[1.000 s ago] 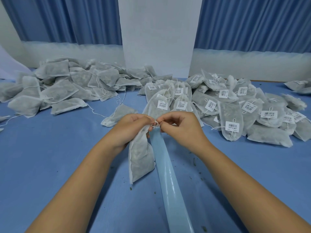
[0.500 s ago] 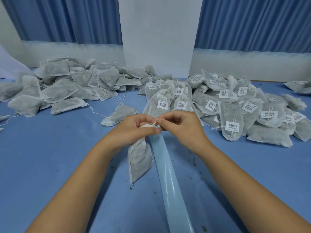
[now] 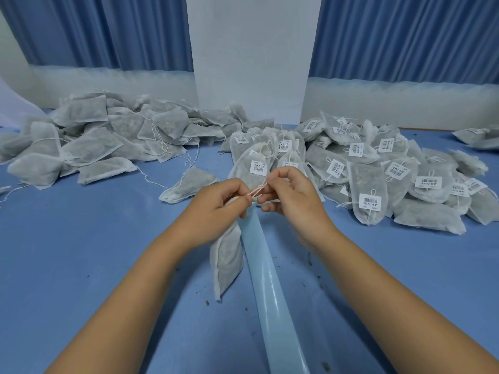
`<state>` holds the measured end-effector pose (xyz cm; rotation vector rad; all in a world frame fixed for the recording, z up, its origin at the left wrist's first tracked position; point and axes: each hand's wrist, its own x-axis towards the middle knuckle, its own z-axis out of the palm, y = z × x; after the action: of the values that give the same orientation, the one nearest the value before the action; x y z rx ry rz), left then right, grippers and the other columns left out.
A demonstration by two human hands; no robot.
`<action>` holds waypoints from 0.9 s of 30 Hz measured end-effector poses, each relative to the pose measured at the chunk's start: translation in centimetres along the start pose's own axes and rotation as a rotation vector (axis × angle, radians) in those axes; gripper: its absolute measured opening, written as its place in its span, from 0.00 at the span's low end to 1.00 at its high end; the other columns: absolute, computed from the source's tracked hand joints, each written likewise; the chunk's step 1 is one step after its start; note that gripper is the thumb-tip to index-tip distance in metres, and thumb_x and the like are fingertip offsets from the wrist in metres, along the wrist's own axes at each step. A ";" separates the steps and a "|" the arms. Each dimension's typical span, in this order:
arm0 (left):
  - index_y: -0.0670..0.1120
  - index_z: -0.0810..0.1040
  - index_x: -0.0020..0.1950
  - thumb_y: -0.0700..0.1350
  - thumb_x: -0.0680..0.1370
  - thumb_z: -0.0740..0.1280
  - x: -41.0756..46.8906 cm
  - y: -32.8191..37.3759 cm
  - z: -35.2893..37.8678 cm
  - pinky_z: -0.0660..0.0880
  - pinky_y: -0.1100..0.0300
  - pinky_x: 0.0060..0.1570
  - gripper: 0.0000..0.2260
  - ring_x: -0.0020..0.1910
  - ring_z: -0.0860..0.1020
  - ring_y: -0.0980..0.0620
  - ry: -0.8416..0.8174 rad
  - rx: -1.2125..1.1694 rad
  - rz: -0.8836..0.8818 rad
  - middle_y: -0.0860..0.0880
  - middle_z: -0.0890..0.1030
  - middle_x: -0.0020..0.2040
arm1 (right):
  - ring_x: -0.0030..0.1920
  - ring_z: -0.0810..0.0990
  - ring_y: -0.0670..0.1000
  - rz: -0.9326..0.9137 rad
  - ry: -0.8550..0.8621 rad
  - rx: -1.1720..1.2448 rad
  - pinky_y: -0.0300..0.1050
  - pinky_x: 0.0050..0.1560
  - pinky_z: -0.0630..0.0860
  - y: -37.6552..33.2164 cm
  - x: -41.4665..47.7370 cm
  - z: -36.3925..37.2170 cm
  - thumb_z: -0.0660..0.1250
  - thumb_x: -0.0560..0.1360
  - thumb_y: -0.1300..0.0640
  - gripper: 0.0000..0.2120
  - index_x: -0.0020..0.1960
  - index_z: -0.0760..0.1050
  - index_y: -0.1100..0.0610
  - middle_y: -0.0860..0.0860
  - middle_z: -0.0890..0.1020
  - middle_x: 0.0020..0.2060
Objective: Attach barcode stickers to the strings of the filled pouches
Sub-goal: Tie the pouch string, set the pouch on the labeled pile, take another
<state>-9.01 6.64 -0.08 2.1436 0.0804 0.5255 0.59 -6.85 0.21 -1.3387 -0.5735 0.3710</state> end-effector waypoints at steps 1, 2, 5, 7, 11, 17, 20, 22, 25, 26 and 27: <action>0.50 0.76 0.40 0.48 0.74 0.63 -0.1 0.0 0.0 0.71 0.58 0.41 0.05 0.35 0.74 0.57 0.001 0.028 0.021 0.58 0.78 0.32 | 0.31 0.80 0.45 0.012 0.007 0.012 0.37 0.32 0.77 0.0 0.0 0.1 0.60 0.80 0.64 0.06 0.46 0.72 0.57 0.45 0.79 0.27; 0.49 0.75 0.40 0.48 0.74 0.62 -0.1 0.0 0.0 0.71 0.58 0.40 0.05 0.34 0.73 0.57 0.001 0.050 0.037 0.58 0.77 0.31 | 0.31 0.80 0.45 0.021 0.013 0.019 0.37 0.31 0.76 0.0 0.0 0.1 0.60 0.80 0.63 0.05 0.46 0.72 0.57 0.45 0.79 0.27; 0.49 0.72 0.39 0.47 0.74 0.60 -0.1 0.1 0.3 0.68 0.56 0.39 0.05 0.34 0.70 0.57 -0.003 0.109 0.072 0.57 0.72 0.31 | 0.30 0.79 0.44 0.040 0.035 0.033 0.37 0.30 0.75 0.0 -0.1 0.3 0.59 0.81 0.63 0.05 0.47 0.71 0.57 0.48 0.79 0.30; 0.50 0.70 0.38 0.47 0.74 0.60 0.0 0.3 0.6 0.66 0.57 0.38 0.05 0.34 0.69 0.58 -0.016 0.164 0.100 0.56 0.72 0.32 | 0.29 0.77 0.43 0.047 0.058 0.026 0.37 0.29 0.74 0.0 -0.2 0.4 0.58 0.81 0.63 0.05 0.47 0.70 0.57 0.50 0.77 0.31; 0.52 0.68 0.38 0.54 0.71 0.57 -0.3 0.6 0.9 0.70 0.51 0.41 0.07 0.36 0.70 0.53 -0.030 0.273 0.115 0.51 0.73 0.33 | 0.27 0.73 0.41 0.069 0.093 -0.046 0.36 0.29 0.72 0.1 -0.3 0.7 0.57 0.81 0.62 0.06 0.47 0.69 0.55 0.49 0.76 0.32; 0.49 0.70 0.40 0.58 0.68 0.53 -0.4 1.1 1.3 0.73 0.45 0.41 0.15 0.38 0.73 0.47 -0.057 0.342 0.139 0.50 0.75 0.35 | 0.23 0.66 0.42 -0.003 0.099 -0.178 0.38 0.26 0.66 0.5 -0.6 1.0 0.57 0.83 0.59 0.06 0.47 0.67 0.53 0.44 0.70 0.23; 0.49 0.69 0.40 0.58 0.69 0.53 -0.5 1.2 1.4 0.73 0.45 0.41 0.14 0.38 0.72 0.47 -0.067 0.368 0.157 0.49 0.75 0.35 | 0.24 0.63 0.45 -0.065 0.106 -0.199 0.41 0.26 0.62 0.6 -0.7 0.9 0.56 0.83 0.60 0.07 0.46 0.66 0.53 0.48 0.67 0.26; 0.49 0.68 0.39 0.57 0.69 0.53 -0.5 1.3 1.4 0.73 0.45 0.40 0.13 0.38 0.72 0.47 -0.073 0.378 0.157 0.49 0.75 0.35 | 0.24 0.64 0.45 -0.077 0.115 -0.204 0.41 0.27 0.63 0.6 -0.6 0.8 0.57 0.82 0.60 0.08 0.46 0.66 0.53 0.48 0.69 0.27; 0.49 0.69 0.39 0.52 0.71 0.57 -0.3 1.3 1.2 0.73 0.45 0.42 0.08 0.38 0.73 0.47 -0.078 0.387 0.150 0.50 0.75 0.35 | 0.25 0.68 0.42 -0.077 0.119 -0.214 0.41 0.30 0.66 0.6 -0.5 0.6 0.57 0.82 0.60 0.07 0.46 0.68 0.53 0.46 0.73 0.27; 0.48 0.69 0.39 0.51 0.71 0.57 -0.3 1.3 1.2 0.73 0.44 0.42 0.07 0.39 0.73 0.47 -0.077 0.388 0.141 0.50 0.75 0.35 | 0.25 0.69 0.41 -0.077 0.119 -0.217 0.40 0.32 0.67 0.6 -0.5 0.5 0.57 0.82 0.60 0.07 0.46 0.68 0.53 0.43 0.74 0.26; 0.48 0.70 0.40 0.50 0.72 0.58 -0.3 1.2 1.1 0.73 0.44 0.43 0.07 0.39 0.73 0.46 -0.075 0.386 0.133 0.49 0.76 0.36 | 0.26 0.70 0.40 -0.078 0.118 -0.217 0.40 0.33 0.67 0.6 -0.4 0.5 0.57 0.82 0.60 0.07 0.46 0.68 0.53 0.43 0.76 0.25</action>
<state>-8.95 4.98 0.25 2.5569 -0.0041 0.5395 0.01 -6.58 -0.38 -1.5309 -0.5769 0.1678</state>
